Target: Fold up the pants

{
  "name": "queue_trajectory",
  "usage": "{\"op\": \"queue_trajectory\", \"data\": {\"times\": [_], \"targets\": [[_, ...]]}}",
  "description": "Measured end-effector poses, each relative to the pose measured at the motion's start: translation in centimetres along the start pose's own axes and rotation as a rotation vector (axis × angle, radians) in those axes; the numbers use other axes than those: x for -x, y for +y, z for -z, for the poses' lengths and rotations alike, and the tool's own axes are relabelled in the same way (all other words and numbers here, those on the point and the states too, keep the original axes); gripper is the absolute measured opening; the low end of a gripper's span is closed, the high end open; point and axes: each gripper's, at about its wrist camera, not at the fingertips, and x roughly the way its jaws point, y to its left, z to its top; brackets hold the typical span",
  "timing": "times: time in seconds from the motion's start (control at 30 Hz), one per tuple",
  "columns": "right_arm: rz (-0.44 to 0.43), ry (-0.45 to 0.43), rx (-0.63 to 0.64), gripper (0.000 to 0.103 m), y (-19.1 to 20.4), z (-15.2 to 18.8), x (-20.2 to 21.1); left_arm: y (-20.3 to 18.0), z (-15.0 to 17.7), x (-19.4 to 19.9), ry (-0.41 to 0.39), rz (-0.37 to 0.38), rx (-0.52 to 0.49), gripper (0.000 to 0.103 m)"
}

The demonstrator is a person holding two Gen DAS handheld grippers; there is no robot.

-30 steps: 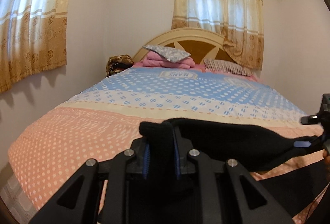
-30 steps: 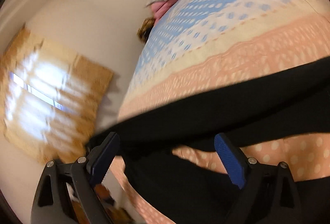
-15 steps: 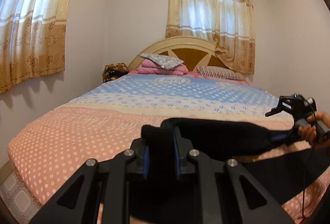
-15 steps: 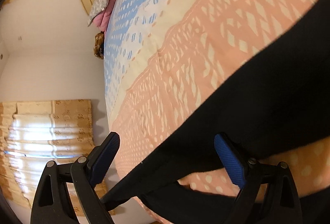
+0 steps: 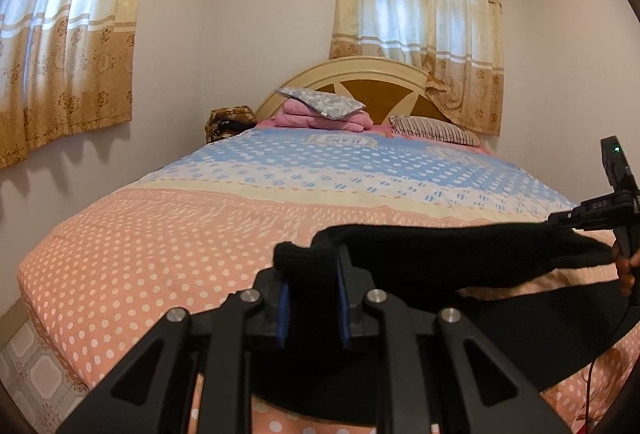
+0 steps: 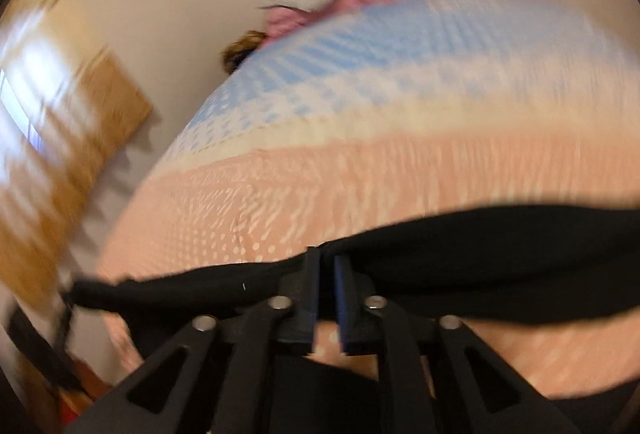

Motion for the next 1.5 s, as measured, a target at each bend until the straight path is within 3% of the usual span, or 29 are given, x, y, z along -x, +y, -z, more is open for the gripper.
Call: {"op": "queue_trajectory", "data": {"times": [0.03, 0.07, 0.1, 0.2, 0.3, 0.4, 0.5, 0.57, 0.6, 0.77, 0.87, 0.97, 1.03, 1.07, 1.1, 1.17, 1.23, 1.43, 1.5], "targets": [[-0.018, -0.008, 0.029, 0.042, 0.5, -0.2, 0.4, 0.2, -0.2, 0.2, -0.005, 0.006, 0.014, 0.020], [-0.065, -0.013, 0.045, 0.068, 0.9, -0.4, 0.7, 0.3, -0.3, 0.4, -0.010, 0.006, 0.022, 0.020], [-0.084, -0.016, 0.045, 0.078, 1.0, -0.5, 0.9, 0.5, -0.4, 0.5, -0.013, 0.006, 0.026, 0.020], [-0.124, 0.004, -0.033, 0.078, 0.1, -0.2, 0.8, 0.8, -0.3, 0.6, -0.014, 0.002, 0.019, 0.020], [-0.147, 0.038, -0.215, 0.078, -2.2, 0.9, 0.2, 0.8, -0.2, 0.4, -0.008, 0.005, 0.026, 0.020], [-0.101, 0.047, -0.147, 0.078, -1.9, 1.5, 0.5, 0.7, -0.2, 0.3, -0.004, -0.003, 0.014, 0.020], [-0.235, 0.149, -0.254, 0.078, -2.2, 1.6, -0.5, 0.7, -0.3, 0.4, -0.006, -0.005, 0.011, 0.020], [-0.346, 0.219, -0.447, 0.078, -3.2, 1.9, -1.8, 0.6, -0.3, 0.6, -0.015, -0.006, -0.002, 0.020], [-0.357, 0.242, -0.523, 0.078, -3.7, 1.9, -2.6, 0.5, -0.3, 0.9, -0.022, 0.000, -0.009, 0.020], [-0.206, 0.295, -0.675, 0.078, -4.3, 1.8, -5.5, 0.1, 0.3, 2.0, -0.051, 0.028, -0.049, 0.020], [-0.190, 0.315, -0.803, 0.078, -5.8, 2.1, -7.1, -0.2, 1.0, 2.5, -0.065, 0.046, -0.074, 0.020], [-0.204, 0.308, -0.844, 0.078, -6.6, 2.2, -7.8, -0.4, 1.0, 2.8, -0.075, 0.052, -0.100, 0.020], [-0.205, 0.310, -0.840, 0.059, -7.0, 2.2, -7.6, -0.3, 1.0, 3.2, -0.088, 0.065, -0.102, 0.020], [-0.167, 0.324, -0.825, 0.029, -7.1, 2.3, -7.6, -0.3, 0.8, 3.2, -0.091, 0.067, -0.104, 0.020], [-0.144, 0.338, -0.822, 0.011, -7.4, 2.7, -7.5, -0.2, 0.9, 3.3, -0.094, 0.071, -0.106, 0.020], [-0.177, 0.339, -0.835, 0.004, -8.4, 3.6, -7.6, -0.1, 0.9, 3.3, -0.090, 0.071, -0.103, 0.020], [-0.202, 0.323, -0.817, 0.004, -8.7, 4.0, -7.2, -0.1, 1.1, 3.3, -0.080, 0.063, -0.094, 0.020], [-0.178, 0.246, -0.578, 0.003, -6.0, 3.8, -3.9, 1.0, 0.9, 2.8, -0.062, 0.049, -0.043, 0.020], [-0.217, 0.166, -0.536, 0.003, -5.7, 3.9, -2.1, 1.1, 0.8, 2.2, -0.048, 0.038, -0.035, 0.021]]}}
